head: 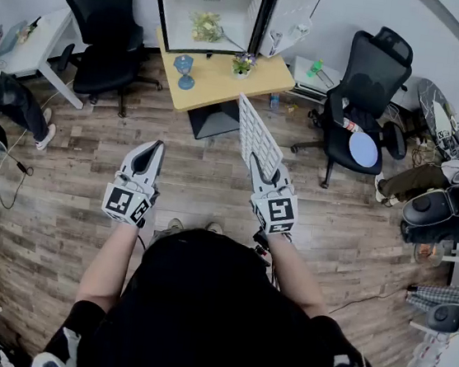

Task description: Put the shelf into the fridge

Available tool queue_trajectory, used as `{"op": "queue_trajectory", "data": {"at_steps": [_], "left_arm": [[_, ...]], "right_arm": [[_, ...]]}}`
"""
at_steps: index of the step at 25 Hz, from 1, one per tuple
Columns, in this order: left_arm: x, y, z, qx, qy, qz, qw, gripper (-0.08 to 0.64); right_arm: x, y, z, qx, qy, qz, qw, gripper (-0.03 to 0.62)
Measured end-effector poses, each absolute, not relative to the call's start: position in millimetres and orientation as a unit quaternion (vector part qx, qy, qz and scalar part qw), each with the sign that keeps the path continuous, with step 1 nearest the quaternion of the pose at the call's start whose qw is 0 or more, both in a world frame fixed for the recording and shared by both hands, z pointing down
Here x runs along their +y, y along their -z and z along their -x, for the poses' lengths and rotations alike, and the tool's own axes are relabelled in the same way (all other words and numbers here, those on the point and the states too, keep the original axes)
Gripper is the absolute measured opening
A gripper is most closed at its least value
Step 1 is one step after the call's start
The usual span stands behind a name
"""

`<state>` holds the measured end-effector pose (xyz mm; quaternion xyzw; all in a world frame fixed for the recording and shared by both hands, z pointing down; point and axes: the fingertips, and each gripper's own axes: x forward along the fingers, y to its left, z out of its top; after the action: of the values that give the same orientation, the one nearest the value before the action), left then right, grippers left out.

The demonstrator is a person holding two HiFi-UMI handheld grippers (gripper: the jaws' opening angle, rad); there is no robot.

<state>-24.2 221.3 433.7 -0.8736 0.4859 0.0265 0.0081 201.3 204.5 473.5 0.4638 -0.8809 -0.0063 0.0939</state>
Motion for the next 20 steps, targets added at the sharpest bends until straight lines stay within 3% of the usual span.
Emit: {"op": "queue_trajectory", "data": {"at_steps": [20], "left_arm": [[223,-429,26,0.492,-0.034,0.87,0.004,0.018]], "right_arm": [[192,-467,-201,-0.885,-0.048,-0.461,0.045,0.041]]}}
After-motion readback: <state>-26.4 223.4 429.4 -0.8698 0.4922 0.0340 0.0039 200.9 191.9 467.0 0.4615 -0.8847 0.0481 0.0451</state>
